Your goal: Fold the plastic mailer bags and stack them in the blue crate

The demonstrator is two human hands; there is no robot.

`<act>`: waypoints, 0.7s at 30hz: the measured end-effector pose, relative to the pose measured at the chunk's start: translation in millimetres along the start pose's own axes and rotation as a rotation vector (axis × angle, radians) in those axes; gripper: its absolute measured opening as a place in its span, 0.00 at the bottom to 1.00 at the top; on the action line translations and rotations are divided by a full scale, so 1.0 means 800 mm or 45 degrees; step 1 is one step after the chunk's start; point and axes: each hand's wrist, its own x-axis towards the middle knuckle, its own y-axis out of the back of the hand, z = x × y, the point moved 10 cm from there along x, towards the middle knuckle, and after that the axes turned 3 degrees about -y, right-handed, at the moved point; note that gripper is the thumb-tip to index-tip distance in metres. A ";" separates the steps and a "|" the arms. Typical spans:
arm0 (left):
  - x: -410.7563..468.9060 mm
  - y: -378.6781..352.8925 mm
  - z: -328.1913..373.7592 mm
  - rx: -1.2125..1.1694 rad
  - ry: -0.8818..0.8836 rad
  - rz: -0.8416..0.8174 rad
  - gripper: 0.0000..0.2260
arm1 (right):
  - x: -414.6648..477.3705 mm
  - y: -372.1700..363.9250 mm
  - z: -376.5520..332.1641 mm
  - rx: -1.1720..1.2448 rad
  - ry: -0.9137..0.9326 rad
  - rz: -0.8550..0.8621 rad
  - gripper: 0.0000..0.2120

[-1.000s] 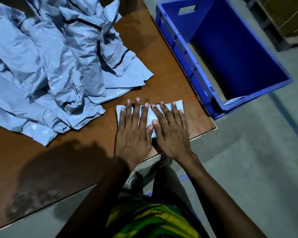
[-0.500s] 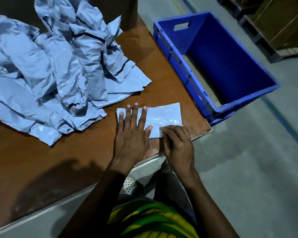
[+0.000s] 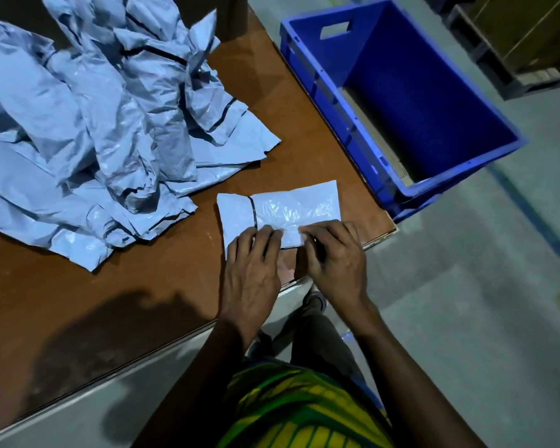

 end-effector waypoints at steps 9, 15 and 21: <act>0.001 -0.004 -0.011 -0.102 0.050 -0.054 0.21 | 0.047 -0.012 -0.010 -0.232 0.090 -0.159 0.08; 0.003 -0.005 -0.013 -0.135 0.064 -0.044 0.21 | 0.050 -0.017 0.003 -0.118 -0.043 -0.187 0.09; 0.000 0.003 -0.017 -0.226 0.079 -0.006 0.21 | 0.089 -0.036 -0.020 -0.066 -0.093 -0.248 0.07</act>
